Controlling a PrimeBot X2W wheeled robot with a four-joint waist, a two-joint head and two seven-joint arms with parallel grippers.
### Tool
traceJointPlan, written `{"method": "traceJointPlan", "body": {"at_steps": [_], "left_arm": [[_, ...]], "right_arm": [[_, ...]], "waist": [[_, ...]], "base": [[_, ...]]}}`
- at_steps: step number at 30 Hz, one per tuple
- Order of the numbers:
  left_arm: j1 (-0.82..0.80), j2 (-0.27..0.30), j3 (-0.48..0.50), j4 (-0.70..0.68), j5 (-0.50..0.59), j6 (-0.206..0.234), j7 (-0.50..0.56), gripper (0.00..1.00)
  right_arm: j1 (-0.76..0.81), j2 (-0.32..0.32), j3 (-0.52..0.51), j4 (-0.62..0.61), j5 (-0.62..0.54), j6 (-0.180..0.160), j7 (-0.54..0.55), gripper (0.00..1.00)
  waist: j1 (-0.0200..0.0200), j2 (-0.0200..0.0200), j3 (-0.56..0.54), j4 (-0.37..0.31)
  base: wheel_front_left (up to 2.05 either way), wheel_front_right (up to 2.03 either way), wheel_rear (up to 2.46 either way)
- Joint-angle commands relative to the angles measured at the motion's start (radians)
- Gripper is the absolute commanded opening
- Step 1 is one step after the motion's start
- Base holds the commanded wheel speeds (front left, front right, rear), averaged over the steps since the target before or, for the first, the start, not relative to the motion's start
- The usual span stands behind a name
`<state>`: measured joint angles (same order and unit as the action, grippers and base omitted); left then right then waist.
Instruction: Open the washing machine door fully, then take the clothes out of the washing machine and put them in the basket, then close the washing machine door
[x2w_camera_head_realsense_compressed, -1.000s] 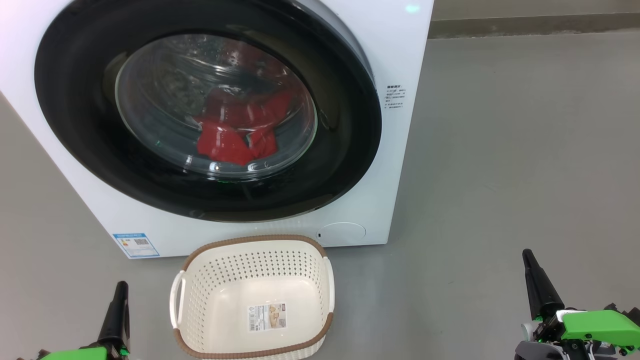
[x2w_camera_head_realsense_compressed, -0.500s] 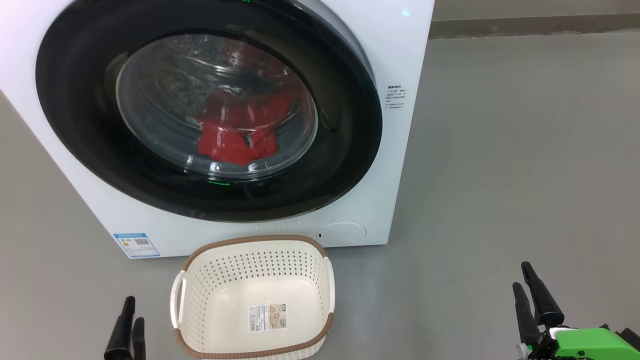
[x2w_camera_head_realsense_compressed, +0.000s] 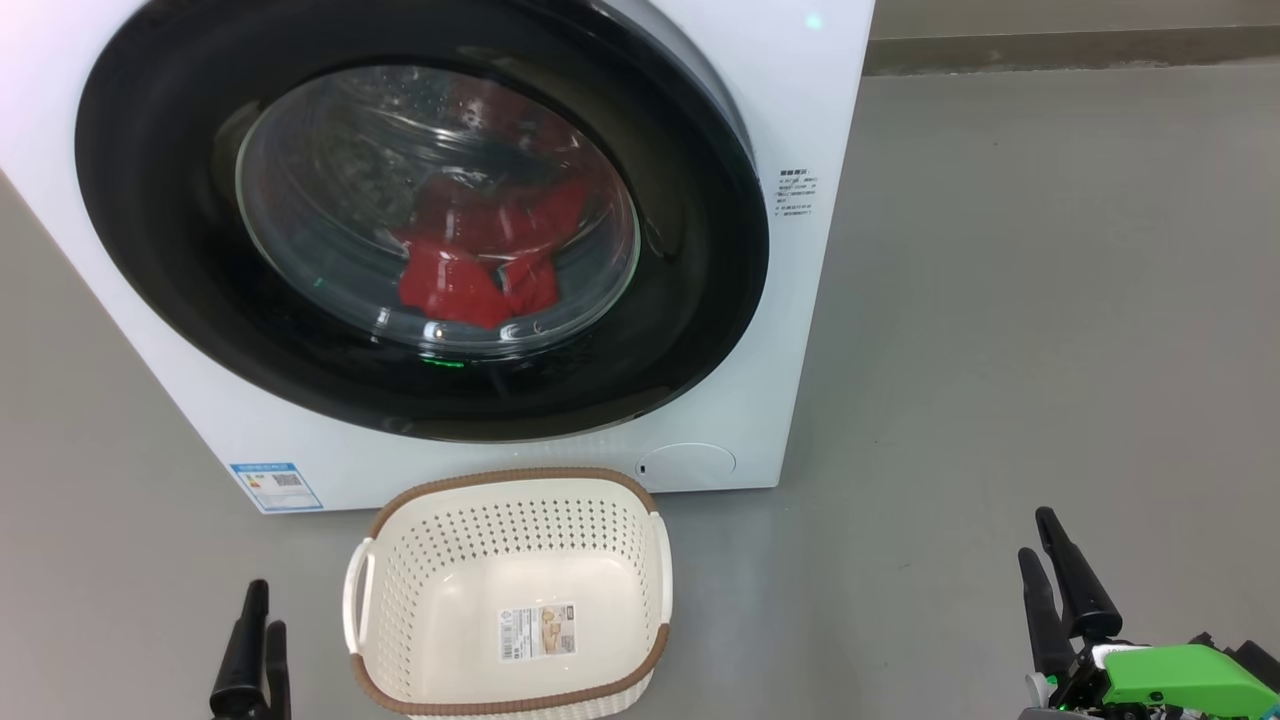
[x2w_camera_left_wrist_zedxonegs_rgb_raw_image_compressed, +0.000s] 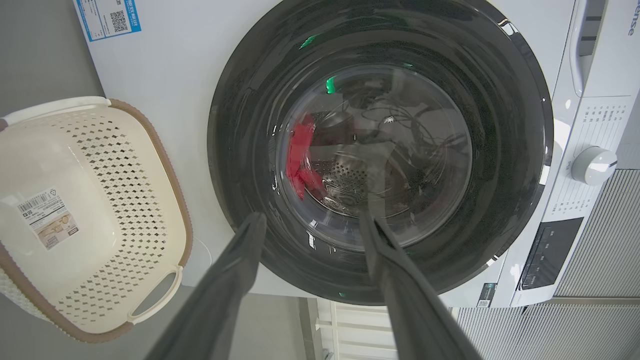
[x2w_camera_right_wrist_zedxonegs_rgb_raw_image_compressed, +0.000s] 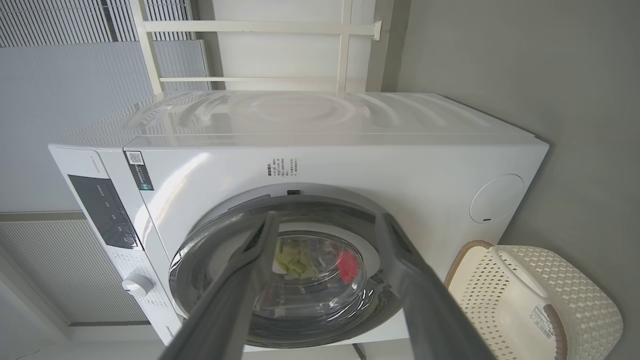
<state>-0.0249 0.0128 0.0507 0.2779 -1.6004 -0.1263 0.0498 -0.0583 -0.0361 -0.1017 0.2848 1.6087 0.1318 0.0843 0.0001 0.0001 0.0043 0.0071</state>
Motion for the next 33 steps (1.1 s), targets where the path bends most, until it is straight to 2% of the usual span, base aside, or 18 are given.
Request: {"method": "traceJointPlan", "body": {"at_steps": [1,20,33], "left_arm": [[-0.037,0.016,0.002,-0.036,0.014,-0.001,-0.01,1.0],[-0.041,0.019,-0.023,-0.079,0.127,-0.002,-0.062,1.0],[-0.046,0.025,-0.054,-0.103,0.278,-0.002,-0.104,1.0]], "right_arm": [[-0.037,-0.008,0.013,-0.035,-0.002,0.0,-0.008,1.0],[-0.062,-0.058,0.117,-0.088,-0.082,0.0,-0.091,1.0],[-0.086,-0.094,0.197,-0.118,-0.198,0.0,-0.139,1.0]], "waist": [[-0.0001,-0.0001,0.0,0.001],[-0.0001,-0.0001,0.003,0.006],[-0.0001,-0.0001,0.003,0.013]], "base": [[0.0,0.0,0.0],[0.0,0.0,0.0],[0.0,0.0,0.0]]}}
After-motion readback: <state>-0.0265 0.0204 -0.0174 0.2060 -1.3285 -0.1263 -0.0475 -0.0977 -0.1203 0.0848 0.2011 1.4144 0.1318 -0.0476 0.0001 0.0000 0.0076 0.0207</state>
